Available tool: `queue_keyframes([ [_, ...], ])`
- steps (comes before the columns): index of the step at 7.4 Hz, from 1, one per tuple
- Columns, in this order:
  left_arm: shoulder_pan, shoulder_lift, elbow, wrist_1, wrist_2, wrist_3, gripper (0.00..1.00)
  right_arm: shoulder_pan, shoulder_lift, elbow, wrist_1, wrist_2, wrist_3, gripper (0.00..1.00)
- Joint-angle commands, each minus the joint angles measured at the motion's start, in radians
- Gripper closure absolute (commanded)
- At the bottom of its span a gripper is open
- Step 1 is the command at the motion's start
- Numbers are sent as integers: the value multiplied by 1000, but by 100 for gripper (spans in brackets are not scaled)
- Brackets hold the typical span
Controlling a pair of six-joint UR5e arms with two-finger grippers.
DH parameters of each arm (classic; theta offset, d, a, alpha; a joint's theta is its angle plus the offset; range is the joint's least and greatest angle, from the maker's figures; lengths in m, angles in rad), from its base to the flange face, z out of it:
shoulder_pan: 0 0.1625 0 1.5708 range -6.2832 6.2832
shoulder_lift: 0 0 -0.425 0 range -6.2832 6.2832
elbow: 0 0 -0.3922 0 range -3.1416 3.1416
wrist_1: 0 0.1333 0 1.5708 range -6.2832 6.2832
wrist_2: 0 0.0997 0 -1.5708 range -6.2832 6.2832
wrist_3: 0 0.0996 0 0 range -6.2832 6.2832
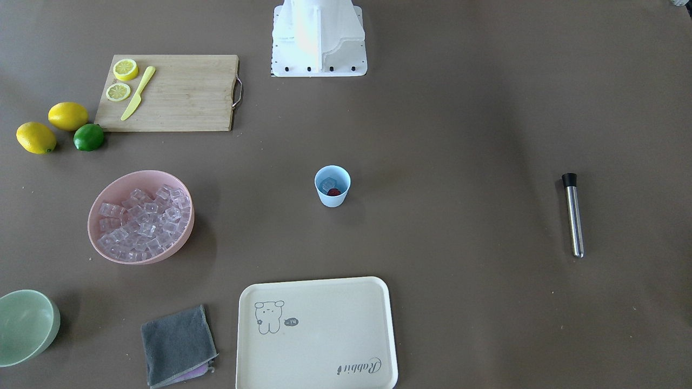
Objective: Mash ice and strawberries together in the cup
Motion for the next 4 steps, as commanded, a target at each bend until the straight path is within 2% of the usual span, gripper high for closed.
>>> queue_keyframes([
  [1, -79, 121, -71, 99, -2, 133, 2, 6, -9, 33, 8, 13, 57, 3],
  [2, -82, 179, -109, 81, 0, 135, 2, 9, 6, 39, 13, 16, 56, 2],
  [4, -83, 270, -140, 76, -9, 135, 2, 9, 2, -11, 13, 11, 51, 2],
])
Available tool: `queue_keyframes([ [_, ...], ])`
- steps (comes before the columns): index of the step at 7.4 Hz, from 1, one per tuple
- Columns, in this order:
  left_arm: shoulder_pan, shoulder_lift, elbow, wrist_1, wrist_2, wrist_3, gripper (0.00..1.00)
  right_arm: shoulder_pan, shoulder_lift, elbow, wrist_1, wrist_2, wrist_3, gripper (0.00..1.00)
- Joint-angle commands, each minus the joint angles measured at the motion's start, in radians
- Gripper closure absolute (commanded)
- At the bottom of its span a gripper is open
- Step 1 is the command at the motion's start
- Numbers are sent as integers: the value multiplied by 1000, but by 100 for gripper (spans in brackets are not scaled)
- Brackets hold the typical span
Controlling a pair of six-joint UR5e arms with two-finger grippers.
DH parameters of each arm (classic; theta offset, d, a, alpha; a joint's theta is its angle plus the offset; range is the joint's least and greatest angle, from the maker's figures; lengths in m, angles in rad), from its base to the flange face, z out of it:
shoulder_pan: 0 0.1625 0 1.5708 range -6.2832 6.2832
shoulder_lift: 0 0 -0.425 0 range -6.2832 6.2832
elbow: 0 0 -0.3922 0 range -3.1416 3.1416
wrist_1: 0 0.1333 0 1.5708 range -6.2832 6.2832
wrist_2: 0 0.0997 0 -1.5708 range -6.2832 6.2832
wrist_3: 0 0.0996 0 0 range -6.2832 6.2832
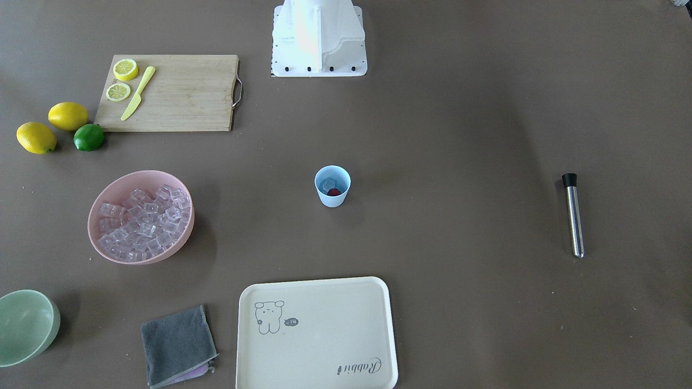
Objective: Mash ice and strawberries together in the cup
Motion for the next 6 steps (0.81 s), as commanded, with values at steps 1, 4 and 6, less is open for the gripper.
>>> queue_keyframes([
  [1, -6, 56, -81, 8, -15, -1, 2, 4, -11, -45, 0, -7, -3, 2],
  [4, 0, -5, -94, 28, -44, -9, 2, 110, 4, -236, 27, -3, -120, 2],
  [6, 0, -91, -103, 105, -35, -7, 2, 110, 20, -244, 27, 10, -109, 2],
])
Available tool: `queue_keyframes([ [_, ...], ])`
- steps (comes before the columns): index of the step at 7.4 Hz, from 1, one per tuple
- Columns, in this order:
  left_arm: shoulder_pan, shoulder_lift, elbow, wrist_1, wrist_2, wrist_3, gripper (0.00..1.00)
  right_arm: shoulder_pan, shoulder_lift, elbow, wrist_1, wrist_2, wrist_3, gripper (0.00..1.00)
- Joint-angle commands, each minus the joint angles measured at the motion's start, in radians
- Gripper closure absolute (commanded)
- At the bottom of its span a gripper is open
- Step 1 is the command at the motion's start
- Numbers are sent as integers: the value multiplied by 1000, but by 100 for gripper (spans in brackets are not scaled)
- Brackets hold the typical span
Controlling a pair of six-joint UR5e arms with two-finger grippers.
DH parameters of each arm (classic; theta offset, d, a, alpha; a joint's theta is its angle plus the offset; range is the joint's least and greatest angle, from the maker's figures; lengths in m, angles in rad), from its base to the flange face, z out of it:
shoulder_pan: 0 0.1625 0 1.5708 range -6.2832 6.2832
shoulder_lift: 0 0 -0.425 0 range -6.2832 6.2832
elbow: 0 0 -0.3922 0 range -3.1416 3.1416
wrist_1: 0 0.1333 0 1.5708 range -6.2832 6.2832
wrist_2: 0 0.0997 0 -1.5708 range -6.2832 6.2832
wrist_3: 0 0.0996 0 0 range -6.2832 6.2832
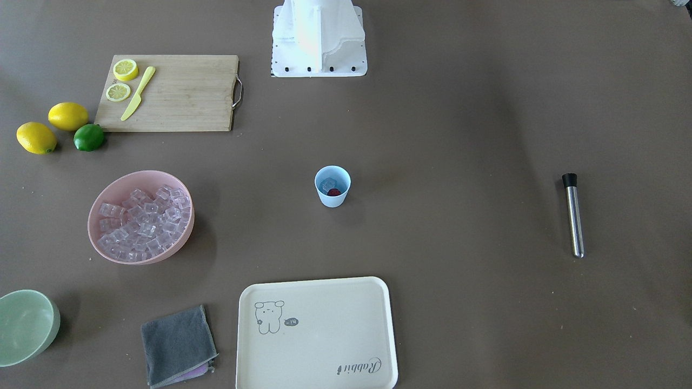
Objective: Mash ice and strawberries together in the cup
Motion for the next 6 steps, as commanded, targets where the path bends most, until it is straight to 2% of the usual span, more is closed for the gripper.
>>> queue_keyframes([
  [1, -9, -64, -56, 45, 1, -6, 2, 4, 17, -8, 2, 11, 4, 2],
  [2, 2, -65, -120, 103, 30, -2, 2, 4, 36, -16, 0, 11, 5, 2],
  [3, 3, -50, -149, 105, 109, 1, 2, 2, 53, -17, 0, 10, 4, 2],
  [6, 22, -34, -162, 99, 105, 1, 2, 2, 43, -27, 2, 11, -2, 2],
])
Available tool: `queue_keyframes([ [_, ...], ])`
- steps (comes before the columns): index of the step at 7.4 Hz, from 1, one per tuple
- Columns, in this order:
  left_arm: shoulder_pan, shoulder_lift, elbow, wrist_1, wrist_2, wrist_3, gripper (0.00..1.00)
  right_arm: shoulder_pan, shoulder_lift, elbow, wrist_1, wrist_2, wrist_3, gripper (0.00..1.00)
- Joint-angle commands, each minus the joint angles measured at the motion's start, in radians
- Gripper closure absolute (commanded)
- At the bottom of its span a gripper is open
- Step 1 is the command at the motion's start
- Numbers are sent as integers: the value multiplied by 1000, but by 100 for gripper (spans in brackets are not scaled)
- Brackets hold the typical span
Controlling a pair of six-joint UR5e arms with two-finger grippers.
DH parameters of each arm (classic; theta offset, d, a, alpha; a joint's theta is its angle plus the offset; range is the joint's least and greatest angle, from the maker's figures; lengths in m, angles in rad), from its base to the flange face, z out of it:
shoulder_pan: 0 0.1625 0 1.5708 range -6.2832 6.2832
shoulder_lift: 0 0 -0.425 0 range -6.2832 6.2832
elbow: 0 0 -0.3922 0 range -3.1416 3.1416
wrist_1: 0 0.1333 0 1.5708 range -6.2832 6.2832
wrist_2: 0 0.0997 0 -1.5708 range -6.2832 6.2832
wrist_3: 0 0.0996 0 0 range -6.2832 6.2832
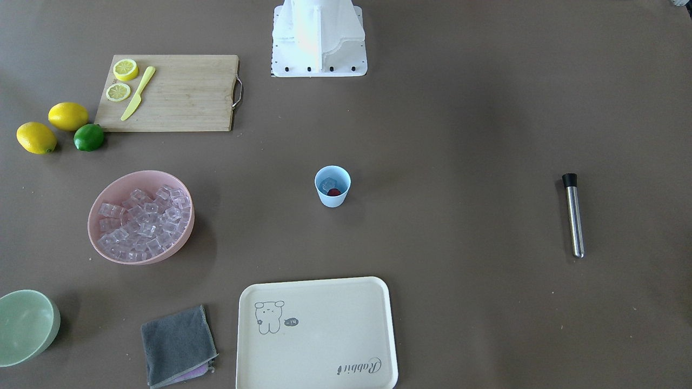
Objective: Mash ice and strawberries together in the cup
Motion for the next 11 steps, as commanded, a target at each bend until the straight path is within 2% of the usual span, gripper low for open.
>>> queue_keyframes([
  [1, 13, 9, 34, -35, 3, 2, 2, 1, -15, 4, 1, 1, -7, 2],
  [3, 37, -16, 25, -43, 97, 7, 2, 17, -15, 10, 1, 0, -7, 2],
  [4, 77, -42, 21, 28, 83, 10, 2, 17, -16, 6, 1, 0, -4, 2],
  [6, 100, -33, -5, 52, 92, 10, 2, 17, -28, 18, 1, 1, -3, 2],
  [11, 135, -39, 5, 139, 135, 11, 2, 15, -32, 42, 1, -5, 3, 2],
])
